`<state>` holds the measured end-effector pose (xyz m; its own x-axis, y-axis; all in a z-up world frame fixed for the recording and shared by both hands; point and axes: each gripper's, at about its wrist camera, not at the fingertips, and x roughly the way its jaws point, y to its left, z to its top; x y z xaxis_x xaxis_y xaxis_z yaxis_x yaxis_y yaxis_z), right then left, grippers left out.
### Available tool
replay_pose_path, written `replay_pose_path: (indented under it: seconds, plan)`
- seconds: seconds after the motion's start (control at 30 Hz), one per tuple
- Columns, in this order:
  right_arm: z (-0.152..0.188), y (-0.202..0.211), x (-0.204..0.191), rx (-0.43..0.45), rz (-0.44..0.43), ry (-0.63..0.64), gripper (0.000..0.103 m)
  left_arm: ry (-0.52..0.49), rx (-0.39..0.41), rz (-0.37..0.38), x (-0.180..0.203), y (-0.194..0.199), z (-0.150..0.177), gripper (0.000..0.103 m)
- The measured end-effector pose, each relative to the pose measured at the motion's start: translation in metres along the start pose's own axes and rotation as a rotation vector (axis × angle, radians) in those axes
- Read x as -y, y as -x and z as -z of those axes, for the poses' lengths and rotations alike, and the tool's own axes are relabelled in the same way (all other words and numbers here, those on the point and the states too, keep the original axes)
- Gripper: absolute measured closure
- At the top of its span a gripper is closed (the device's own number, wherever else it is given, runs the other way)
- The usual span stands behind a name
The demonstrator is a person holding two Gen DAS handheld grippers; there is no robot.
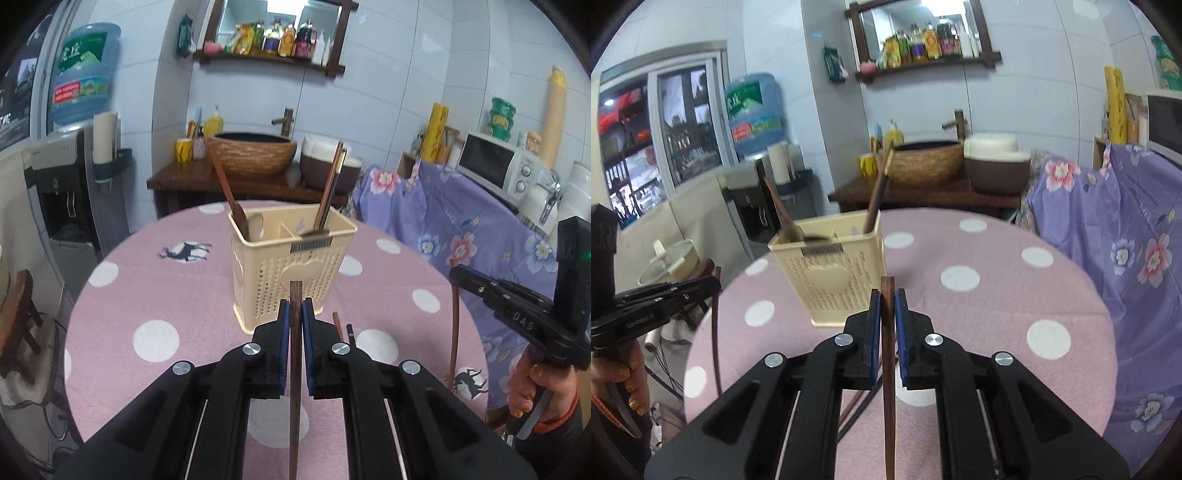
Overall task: Organize utensils
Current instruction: 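Lower both brown chopsticks into the beige holder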
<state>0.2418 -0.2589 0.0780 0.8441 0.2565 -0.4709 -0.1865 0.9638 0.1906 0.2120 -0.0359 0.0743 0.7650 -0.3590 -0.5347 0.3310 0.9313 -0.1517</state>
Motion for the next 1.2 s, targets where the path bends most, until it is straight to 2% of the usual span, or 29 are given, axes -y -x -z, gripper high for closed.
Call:
replay_pose_path:
  seconds: [0.23, 0.63, 0.93, 1.07, 1.2]
  plan:
    - [-0.016, 0.04, -0.004, 0.067, -0.018, 0.002, 0.094, 0.002, 0.063, 0.008, -0.003, 0.025, -0.011, 0.095]
    - [-0.014, 0.035, -0.015, 0.055, -0.005, 0.029, 0.095, -0.004, 0.092, -0.004, -0.004, 0.03, -0.013, 0.095]
    - [-0.012, 0.038, -0.008, 0.064, -0.008, 0.014, 0.095, 0.004, 0.104, 0.009, -0.003, 0.038, -0.015, 0.095]
    - [-0.02, 0.043, -0.01, 0.077, -0.025, 0.02, 0.095, 0.006, 0.123, 0.02, -0.003, 0.043, -0.021, 0.095]
    - [-0.049, 0.046, -0.017, 0.101, -0.041, 0.044, 0.095, -0.014, 0.143, 0.045, 0.003, 0.045, -0.045, 0.095]
